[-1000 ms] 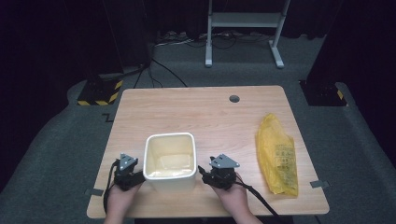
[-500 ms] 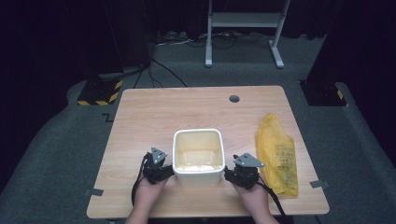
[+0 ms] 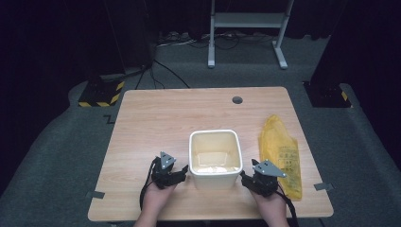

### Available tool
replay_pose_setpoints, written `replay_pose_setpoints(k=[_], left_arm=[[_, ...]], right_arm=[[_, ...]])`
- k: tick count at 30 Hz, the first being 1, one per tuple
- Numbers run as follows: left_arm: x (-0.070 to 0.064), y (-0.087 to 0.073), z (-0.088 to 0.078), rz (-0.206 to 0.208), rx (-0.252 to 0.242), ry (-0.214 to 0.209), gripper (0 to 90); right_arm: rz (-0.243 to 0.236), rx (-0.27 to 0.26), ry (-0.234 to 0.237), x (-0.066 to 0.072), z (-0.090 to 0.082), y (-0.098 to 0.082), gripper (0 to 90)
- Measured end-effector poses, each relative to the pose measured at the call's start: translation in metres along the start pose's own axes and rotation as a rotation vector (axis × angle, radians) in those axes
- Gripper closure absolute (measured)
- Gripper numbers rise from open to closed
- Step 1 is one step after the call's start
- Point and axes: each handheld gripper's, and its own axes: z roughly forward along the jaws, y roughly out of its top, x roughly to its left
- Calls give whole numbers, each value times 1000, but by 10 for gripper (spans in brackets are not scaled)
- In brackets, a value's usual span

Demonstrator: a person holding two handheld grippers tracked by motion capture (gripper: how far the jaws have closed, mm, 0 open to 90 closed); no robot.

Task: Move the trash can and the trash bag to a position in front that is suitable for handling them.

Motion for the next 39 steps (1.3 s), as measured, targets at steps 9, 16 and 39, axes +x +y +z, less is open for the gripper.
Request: replay_pose_setpoints(k=[9,16,39], left_arm=[[-9,21,7,72,-20,-21,410],[9,24,9,78,-24,-31,406],[55,21,20,62,-86,-98,365]], right_arm=[[-1,14,-27,5,5,-1,416],[-17,31,3,17,7,2,433],[-69,46,51,43,8,-1,403]])
